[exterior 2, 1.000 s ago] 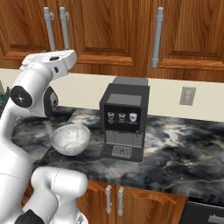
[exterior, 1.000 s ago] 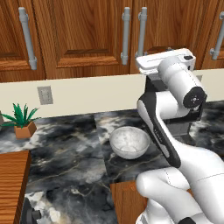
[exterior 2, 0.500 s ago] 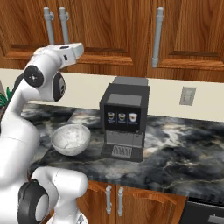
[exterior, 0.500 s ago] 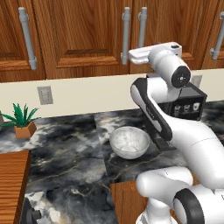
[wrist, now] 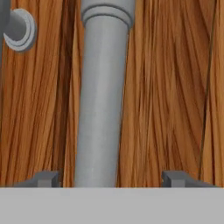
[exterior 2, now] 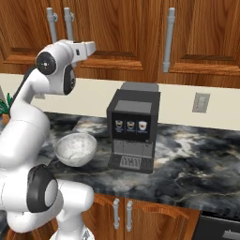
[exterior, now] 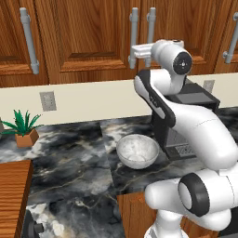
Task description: Open the cabinet. Pick the tangerine and pear from the cabinet and place them into the bowl. Then close the cabinet.
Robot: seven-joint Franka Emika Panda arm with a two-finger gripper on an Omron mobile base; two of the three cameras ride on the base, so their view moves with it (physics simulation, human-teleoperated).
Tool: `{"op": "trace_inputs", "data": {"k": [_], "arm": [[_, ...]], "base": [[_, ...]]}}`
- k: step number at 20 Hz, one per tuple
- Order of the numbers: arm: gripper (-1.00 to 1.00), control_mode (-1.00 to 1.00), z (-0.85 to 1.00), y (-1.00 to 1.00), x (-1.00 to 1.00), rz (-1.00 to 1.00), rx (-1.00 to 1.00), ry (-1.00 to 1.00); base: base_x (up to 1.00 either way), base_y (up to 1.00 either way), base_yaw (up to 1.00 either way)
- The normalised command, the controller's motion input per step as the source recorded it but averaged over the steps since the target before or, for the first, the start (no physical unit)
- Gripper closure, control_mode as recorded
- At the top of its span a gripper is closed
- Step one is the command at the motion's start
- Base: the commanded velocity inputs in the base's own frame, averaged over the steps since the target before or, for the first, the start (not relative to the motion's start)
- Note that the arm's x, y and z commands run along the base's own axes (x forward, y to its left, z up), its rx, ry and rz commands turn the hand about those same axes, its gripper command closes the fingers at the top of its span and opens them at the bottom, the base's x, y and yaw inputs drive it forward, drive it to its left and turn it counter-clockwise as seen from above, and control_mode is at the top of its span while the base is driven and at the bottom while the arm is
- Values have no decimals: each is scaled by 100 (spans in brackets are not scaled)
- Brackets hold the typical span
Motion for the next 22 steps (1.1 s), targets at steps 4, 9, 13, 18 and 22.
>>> {"op": "trace_inputs", "data": {"k": [4, 9, 13, 18, 22], "arm": [[100, -100, -20, 9, 84, 0, 0, 4], [100, -100, -2, 0, 9, 0, 0, 0], [100, -100, 6, -19, -21, 0, 0, 0], [100, -100, 20, -63, -63, -2, 2, 0], [100, -100, 30, -95, -88, -10, 6, 0]], "base": [[0, 0, 0], [0, 0, 0], [0, 0, 0], [0, 0, 0], [0, 0, 0]]}}
